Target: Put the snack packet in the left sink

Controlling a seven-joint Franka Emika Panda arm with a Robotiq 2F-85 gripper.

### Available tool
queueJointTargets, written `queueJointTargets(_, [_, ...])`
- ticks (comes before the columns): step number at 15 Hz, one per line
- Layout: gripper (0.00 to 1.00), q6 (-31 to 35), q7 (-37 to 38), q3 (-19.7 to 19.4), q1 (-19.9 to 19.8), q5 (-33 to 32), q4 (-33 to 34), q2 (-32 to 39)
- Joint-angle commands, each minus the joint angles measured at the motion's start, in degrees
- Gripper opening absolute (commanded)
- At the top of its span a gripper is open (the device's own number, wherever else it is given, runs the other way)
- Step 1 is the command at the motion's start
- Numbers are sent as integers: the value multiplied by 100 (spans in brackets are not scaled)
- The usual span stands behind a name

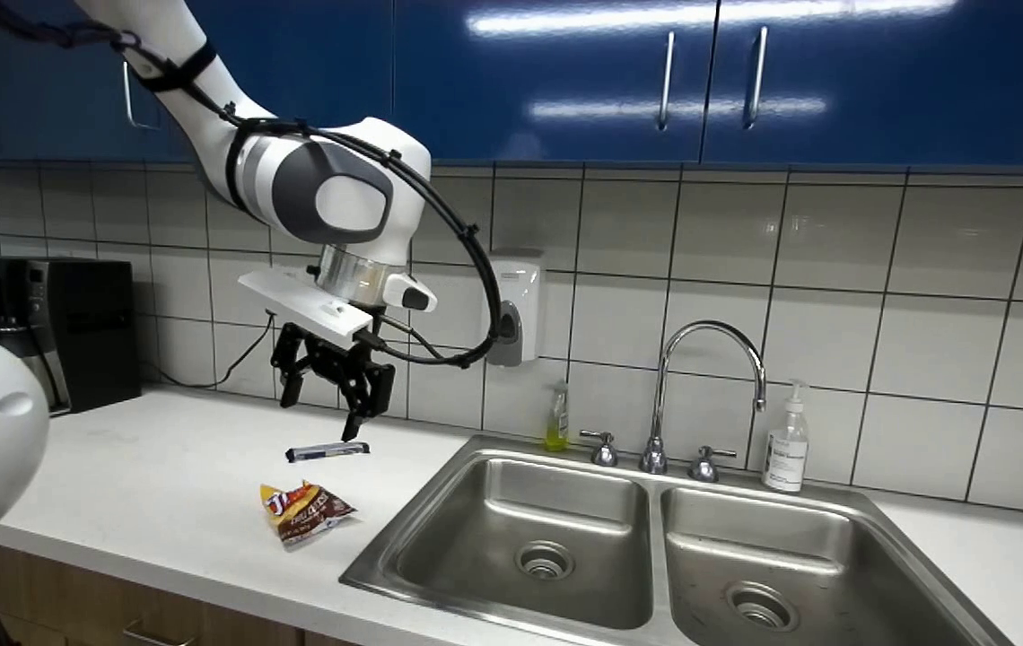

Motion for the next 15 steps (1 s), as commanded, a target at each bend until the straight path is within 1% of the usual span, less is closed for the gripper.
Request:
queueJointTargets(1, [100,763,-26,264,223,381,136,584])
queueJointTargets(5, [100,1534,78,552,444,563,196,1183])
queueJointTargets(8, [100,1980,272,812,506,501,310,1629])
queueJointTargets(12, [100,2400,639,1181,522,370,519,2154])
queueJointTargets(15, [100,2530,904,1409,515,282,706,2499])
